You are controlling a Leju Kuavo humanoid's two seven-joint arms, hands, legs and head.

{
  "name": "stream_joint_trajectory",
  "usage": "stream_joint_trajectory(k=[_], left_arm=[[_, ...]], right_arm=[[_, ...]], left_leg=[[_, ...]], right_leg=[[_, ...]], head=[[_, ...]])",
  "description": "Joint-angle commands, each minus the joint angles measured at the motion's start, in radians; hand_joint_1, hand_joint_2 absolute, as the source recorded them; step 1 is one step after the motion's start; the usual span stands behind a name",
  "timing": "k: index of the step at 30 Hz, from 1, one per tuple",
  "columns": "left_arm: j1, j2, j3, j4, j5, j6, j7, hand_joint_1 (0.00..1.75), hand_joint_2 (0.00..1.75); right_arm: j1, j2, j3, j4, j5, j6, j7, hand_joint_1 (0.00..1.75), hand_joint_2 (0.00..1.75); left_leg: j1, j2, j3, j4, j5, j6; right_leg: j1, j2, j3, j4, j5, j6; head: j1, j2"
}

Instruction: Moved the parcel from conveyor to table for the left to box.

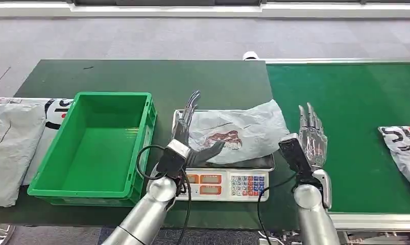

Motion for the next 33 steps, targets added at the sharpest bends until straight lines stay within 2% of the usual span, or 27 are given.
stream_joint_trajectory(k=[1, 6, 8, 10, 11, 14, 18, 21, 23, 24, 25, 27, 28, 29, 30, 31, 33], left_arm=[[0.006, 0.034, 0.013, 0.026, -0.075, -0.025, 0.061, 0.0, 1.75], [-0.003, 0.029, 0.01, 0.048, -0.101, -0.042, 0.081, 0.0, 1.75], [-0.004, 0.026, 0.008, 0.051, -0.123, -0.055, 0.085, 0.0, 1.75], [-0.008, 0.025, 0.014, 0.051, -0.117, -0.069, 0.091, 0.0, 1.75], [-0.006, 0.027, 0.017, 0.046, -0.111, -0.076, 0.096, 0.0, 0.0], [0.007, 0.03, 0.018, 0.017, -0.111, -0.084, 0.1, 0.0, 0.0], [0.016, 0.032, 0.01, -0.003, -0.128, -0.085, 0.109, 0.0, 0.0], [0.019, 0.03, 0.004, -0.027, -0.135, -0.092, 0.118, 0.0, 0.0], [0.011, 0.024, 0.001, -0.027, -0.137, -0.1, 0.126, 0.0, 0.0], [0.006, 0.02, 0.001, -0.021, -0.138, -0.102, 0.129, 0.0, 0.0], [0.003, 0.019, 0.001, -0.018, -0.139, -0.104, 0.133, 0.0, 0.0], [-0.018, 0.006, -0.006, 0.015, -0.133, -0.117, 0.131, 0.0, 0.0], [-0.026, -0.002, -0.004, 0.031, -0.132, -0.103, 0.13, 0.0, 0.0], [-0.026, 0.002, -0.003, 0.038, -0.121, -0.082, 0.128, 0.0, 0.0], [-0.018, 0.01, -0.002, 0.03, -0.115, -0.082, 0.126, 0.0, 0.0], [-0.011, 0.016, -0.002, 0.019, -0.113, -0.085, 0.125, 0.0, 0.0], [0.002, 0.023, -0.001, -0.001, -0.11, -0.086, 0.127, 0.0, 0.0]], right_arm=[[0.003, 0.016, 0.055, -0.066, -0.055, 0.117, -0.028, 0.0, 1.75], [0.038, -0.011, 0.081, -0.096, -0.025, 0.13, -0.006, 0.0, 1.75], [0.103, -0.01, 0.092, -0.178, 0.021, 0.088, 0.023, 0.0, 1.75], [0.16, -0.014, 0.106, -0.255, 0.013, 0.102, 0.013, 0.0, 1.75], [0.206, -0.013, 0.113, -0.326, 0.007, 0.101, 0.006, 0.0, 1.75], [0.293, -0.013, 0.122, -0.46, 0.012, 0.078, 0.009, 0.0, 1.75], [0.347, -0.012, 0.119, -0.534, 0.017, 0.048, 0.01, 0.0, 1.75], [0.449, 0.005, 0.122, -0.669, 0.03, -0.048, -0.026, 0.0, 1.75], [0.498, 0.035, 0.116, -0.744, 0.011, -0.152, -0.061, 0.0, 1.75], [0.49, 0.032, 0.123, -0.727, 0.101, -0.094, 0.019, 0.0, 1.75], [0.434, 0.022, 0.138, -0.67, 0.147, -0.026, 0.081, 0.0, 1.75], [0.343, 0.05, 0.091, -0.594, -0.062, -0.265, -0.083, 0.0, 1.75], [0.325, 0.028, 0.087, -0.551, -0.021, -0.23, -0.035, 0.0, 1.75], [0.277, -0.009, 0.115, -0.49, -0.021, -0.062, 0.035, 0.0, 1.75], [0.247, -0.007, 0.114, -0.445, -0.026, -0.031, 0.021, 0.0, 1.75], [0.235, 0.009, 0.1, -0.427, -0.02, -0.052, 0.004, 0.0, 1.75], [0.289, 0.017, 0.103, -0.491, 0.014, -0.062, 0.014, 0.0, 1.75]], left_leg=[[0.0, 0.004, 0.004, -0.003, 0.0, -0.002], [0.0, 0.002, 0.002, -0.002, 0.0, -0.001], [0.001, 0.002, 0.005, -0.004, 0.0, -0.001], [0.001, 0.001, 0.007, -0.006, 0.0, -0.002], [0.001, 0.0, 0.004, -0.003, 0.0, -0.001], [0.001, -0.001, 0.003, -0.002, -0.001, -0.001], [0.0, 0.0, 0.001, -0.001, -0.002, -0.001], [0.0, -0.001, 0.002, -0.002, -0.002, -0.001], [0.001, -0.003, 0.004, -0.003, -0.002, -0.002], [0.0, -0.005, 0.001, -0.001, -0.002, -0.001], [0.0, -0.004, 0.003, -0.002, -0.002, -0.002], [0.001, 0.002, 0.002, -0.002, -0.002, -0.001], [0.001, 0.004, 0.003, -0.002, -0.002, -0.001], [0.001, 0.006, 0.004, -0.003, -0.002, -0.001], [0.001, 0.006, 0.002, -0.001, -0.002, -0.001], [0.001, 0.006, 0.003, -0.002, -0.001, -0.001], [0.002, 0.006, 0.006, -0.005, 0.0, -0.002]], right_leg=[[0.001, 0.001, 0.003, -0.003, 0.001, -0.001], [0.001, 0.0, 0.002, -0.002, 0.0, -0.001], [0.001, 0.0, 0.005, -0.004, 0.001, -0.001], [0.002, -0.002, 0.007, -0.006, 0.001, -0.001], [0.001, -0.003, 0.004, -0.003, -0.001, -0.001], [0.001, -0.004, 0.004, -0.002, -0.001, -0.001], [0.0, -0.002, 0.002, -0.001, -0.002, 0.0], [0.0, -0.004, 0.002, -0.001, -0.002, -0.001], [0.001, -0.007, 0.005, -0.003, -0.003, -0.001], [0.0, -0.007, 0.002, 0.0, -0.003, -0.001], [0.001, -0.007, 0.003, -0.001, -0.003, -0.001], [0.001, -0.001, 0.002, -0.002, -0.001, -0.001], [0.001, 0.001, 0.002, -0.002, 0.0, -0.001], [0.001, 0.002, 0.003, -0.003, 0.001, -0.001], [0.001, 0.004, 0.001, -0.002, 0.0, 0.0], [0.001, 0.003, 0.002, -0.003, 0.001, 0.0], [0.002, 0.004, 0.005, -0.006, 0.002, -0.001]], head=[[0.0, 0.0], [0.0, 0.0], [0.0, 0.0], [0.0, 0.0], [0.0, 0.0], [0.0, 0.0], [0.0, 0.0], [0.0, 0.0], [0.0, 0.0], [0.0, 0.0], [0.0, 0.0], [0.0, 0.0], [0.0, 0.0], [0.0, 0.0], [0.0, 0.0], [0.0, 0.0], [0.0, 0.0]])
